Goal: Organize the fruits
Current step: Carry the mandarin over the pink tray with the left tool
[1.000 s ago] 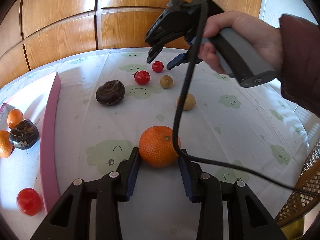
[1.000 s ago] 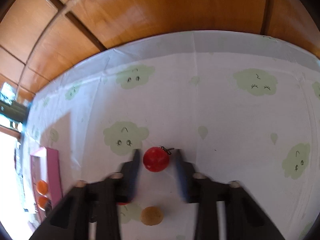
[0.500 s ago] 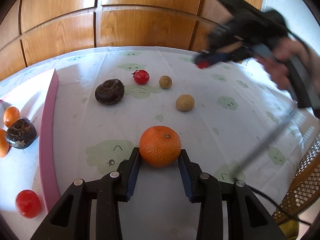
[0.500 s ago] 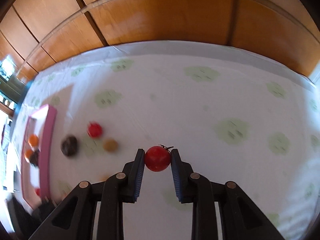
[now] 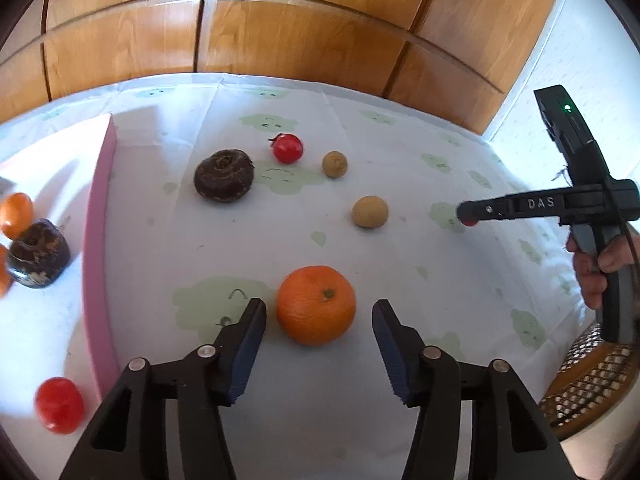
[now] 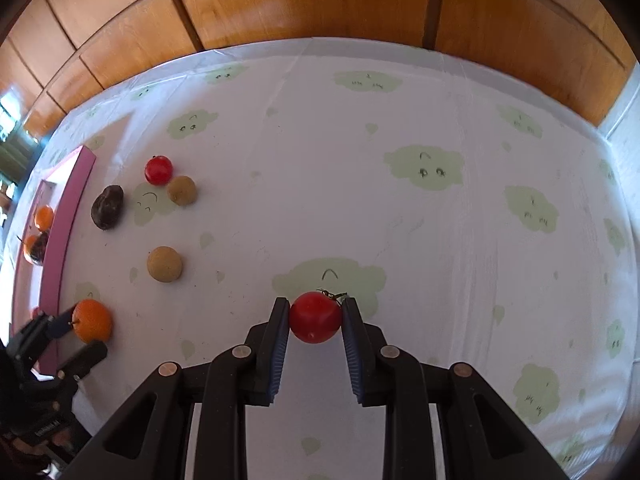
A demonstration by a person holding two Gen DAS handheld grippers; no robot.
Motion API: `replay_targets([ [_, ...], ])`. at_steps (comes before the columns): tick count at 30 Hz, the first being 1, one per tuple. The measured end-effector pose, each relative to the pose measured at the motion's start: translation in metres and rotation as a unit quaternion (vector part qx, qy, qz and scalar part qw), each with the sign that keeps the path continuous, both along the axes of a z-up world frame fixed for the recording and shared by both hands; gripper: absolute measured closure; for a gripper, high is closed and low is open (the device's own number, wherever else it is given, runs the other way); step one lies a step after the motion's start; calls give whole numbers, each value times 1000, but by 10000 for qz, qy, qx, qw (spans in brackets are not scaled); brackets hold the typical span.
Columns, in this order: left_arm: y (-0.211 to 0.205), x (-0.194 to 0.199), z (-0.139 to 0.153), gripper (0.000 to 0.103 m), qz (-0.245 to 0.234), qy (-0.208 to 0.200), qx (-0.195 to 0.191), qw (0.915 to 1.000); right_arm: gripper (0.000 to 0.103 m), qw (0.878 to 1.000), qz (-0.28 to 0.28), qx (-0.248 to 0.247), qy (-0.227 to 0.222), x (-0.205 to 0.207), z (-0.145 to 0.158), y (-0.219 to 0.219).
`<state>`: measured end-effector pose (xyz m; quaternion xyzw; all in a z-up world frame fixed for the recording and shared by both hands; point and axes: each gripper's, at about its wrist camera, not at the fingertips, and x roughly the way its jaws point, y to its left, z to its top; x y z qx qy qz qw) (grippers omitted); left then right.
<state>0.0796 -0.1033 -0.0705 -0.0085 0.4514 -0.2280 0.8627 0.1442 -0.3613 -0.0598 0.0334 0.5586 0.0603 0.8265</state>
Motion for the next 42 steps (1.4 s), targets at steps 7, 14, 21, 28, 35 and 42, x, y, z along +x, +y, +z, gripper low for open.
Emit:
replay_targets([
  [7,-6,9,5,47,177,-77,418,9989,77,9998,163,-77,-7,0,-2,10],
  [14,-17,8,0,64,55,-190,831,9963,77,9998,191,-100,12,0,-2,10],
  [21,-17,7,-2,64,83,-222,788,9966,77,9994,258,-197,100,3,-7,14],
  [28,-8,0,7,64,186,-141,415,9989,77,9986,381,-331,177,5,-13,22],
  [35,1,-15,34,64,377,-446,357,9977,77,9984,364,-312,286,9,-18,22],
  [42,15,-29,61,64,547,-790,299,9949,77,9983,356,-406,226,9,-19,25],
])
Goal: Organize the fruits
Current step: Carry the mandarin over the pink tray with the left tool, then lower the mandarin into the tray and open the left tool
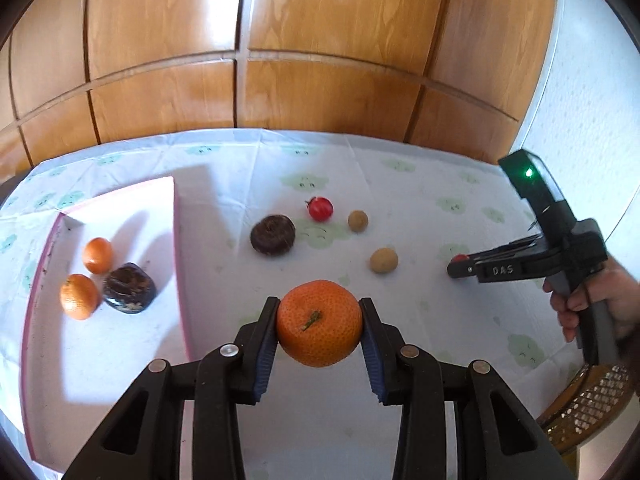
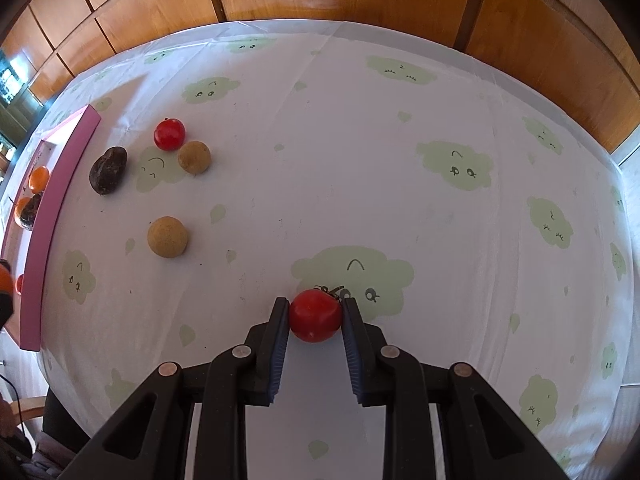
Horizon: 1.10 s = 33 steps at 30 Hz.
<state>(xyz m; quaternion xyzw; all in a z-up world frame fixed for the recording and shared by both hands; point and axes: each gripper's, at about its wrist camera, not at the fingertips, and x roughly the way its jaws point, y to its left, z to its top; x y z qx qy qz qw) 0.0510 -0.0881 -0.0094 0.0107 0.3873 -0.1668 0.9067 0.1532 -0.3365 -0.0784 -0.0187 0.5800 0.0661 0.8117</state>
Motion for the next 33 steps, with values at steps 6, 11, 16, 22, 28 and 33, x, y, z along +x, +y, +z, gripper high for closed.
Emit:
replay_targets([
  [6,10,-7,10,64,96,-182,65,9998,77,10000,1,-46,-35,-4,0,5],
  [11,22,-9,13,64,222,-217,70,9995,77,10000,-3,-68,-51,-5,0,6],
  [16,38,-9,11,64,435,-162,65,9989,77,9998,-58,-156,-75,-7,0,8],
  [22,54,-7,6,64,654,-88,32,9978,77,9997,-61,-222,-93,-7,0,10],
  [28,72,-4,3,64,858,-34,-17,9963,77,9997,-62,-230,-97,-7,0,12],
  [33,106,5,-2,64,1310,122,-106,9913,77,9997,-64,-227,-97,-7,0,13],
])
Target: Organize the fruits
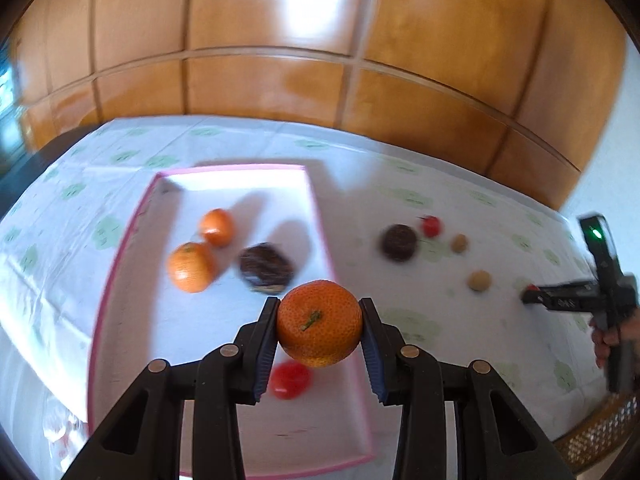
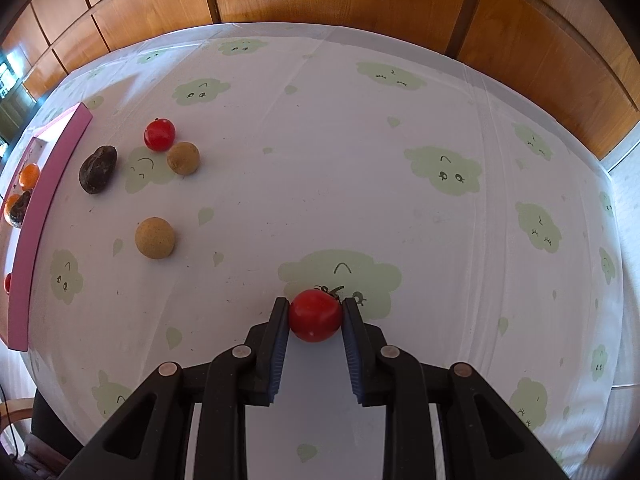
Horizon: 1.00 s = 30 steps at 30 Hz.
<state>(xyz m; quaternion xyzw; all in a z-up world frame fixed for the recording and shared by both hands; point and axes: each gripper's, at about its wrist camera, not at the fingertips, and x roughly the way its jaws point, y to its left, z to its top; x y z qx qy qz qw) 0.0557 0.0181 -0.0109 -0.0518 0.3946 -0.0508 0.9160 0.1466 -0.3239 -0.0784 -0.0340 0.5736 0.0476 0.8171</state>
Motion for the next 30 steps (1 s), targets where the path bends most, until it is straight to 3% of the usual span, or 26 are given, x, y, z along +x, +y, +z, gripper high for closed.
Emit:
replay_targets([
  [7,52,20,-18,64,630,358,41,9974,77,10000,-10,20,-1,0,0,0],
  [14,63,32,-30,60,828,446,196,9954,77,10000,-13,15,4,1,0,0],
  [23,49,16,-8,52,892,16,364,9953,77,10000,-9,0,-5,1,1,0],
  [30,24,1,5,51,571,-176,377,9975,77,10000,-2,-27,-13,2,1,0],
])
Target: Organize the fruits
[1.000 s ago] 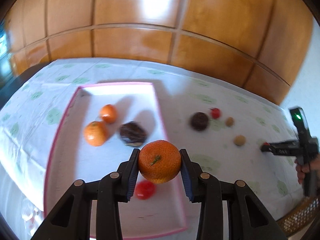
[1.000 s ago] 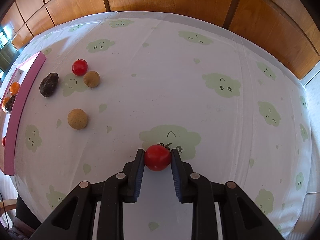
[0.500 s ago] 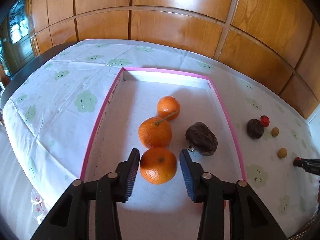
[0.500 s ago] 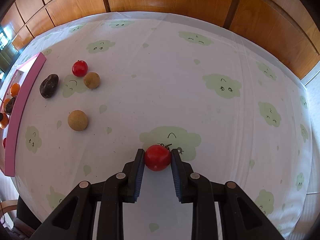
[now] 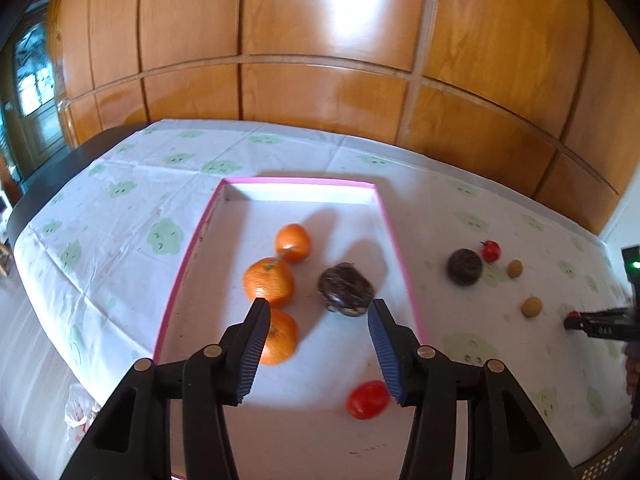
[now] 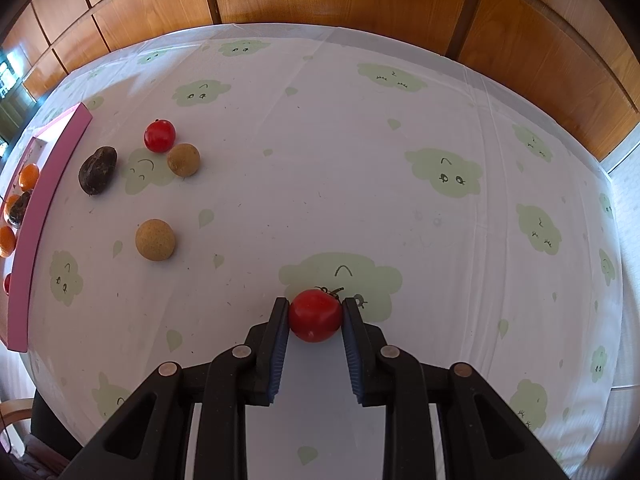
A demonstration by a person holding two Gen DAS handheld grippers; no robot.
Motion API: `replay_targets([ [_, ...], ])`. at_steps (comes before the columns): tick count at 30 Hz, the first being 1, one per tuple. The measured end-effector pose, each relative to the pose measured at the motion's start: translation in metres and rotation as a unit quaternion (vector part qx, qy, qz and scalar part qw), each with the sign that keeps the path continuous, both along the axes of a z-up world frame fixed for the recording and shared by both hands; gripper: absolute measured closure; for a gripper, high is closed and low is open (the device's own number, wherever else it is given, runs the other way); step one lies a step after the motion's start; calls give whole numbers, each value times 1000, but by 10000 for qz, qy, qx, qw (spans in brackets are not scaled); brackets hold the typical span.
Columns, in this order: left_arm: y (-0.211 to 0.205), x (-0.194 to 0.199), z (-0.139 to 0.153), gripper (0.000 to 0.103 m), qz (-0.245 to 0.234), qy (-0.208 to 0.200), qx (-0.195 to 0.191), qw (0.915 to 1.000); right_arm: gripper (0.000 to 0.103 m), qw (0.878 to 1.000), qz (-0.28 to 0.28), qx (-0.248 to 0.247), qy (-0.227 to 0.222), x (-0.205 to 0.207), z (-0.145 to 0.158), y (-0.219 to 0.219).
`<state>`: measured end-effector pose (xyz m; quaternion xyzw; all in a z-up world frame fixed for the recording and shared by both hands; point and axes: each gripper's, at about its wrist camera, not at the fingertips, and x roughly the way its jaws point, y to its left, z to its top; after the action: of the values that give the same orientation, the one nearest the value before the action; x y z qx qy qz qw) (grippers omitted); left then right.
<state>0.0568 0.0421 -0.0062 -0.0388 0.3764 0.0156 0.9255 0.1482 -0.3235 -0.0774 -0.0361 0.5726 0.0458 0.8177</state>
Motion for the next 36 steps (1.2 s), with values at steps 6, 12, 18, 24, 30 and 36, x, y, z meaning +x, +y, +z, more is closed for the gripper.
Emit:
replay_targets([
  [6,-22,-10,3,51,-342,-65,148,9993,77,10000,-5,-15,-9,-1,0,0],
  [12,-38,-16,3,51,-640,-131,257,9975,77,10000,-6,-19,-10,-1,0,0],
  [18,-45,-20,2,51,-833,-172,302,9959,77,10000,-9,-20,-17,-1,0,0],
  [24,-49,-21,1,51,-940,-183,340,9948,77,10000,-34,-56,-64,-2,1,2],
  [30,-50,-23,1,51,-975,-197,351,9944,77,9999,-42,-64,-109,-3,1,1],
  [36,-50,-23,0,51,-988,-187,353,9943,77,9999,-53,-43,-155,-5,2,1],
])
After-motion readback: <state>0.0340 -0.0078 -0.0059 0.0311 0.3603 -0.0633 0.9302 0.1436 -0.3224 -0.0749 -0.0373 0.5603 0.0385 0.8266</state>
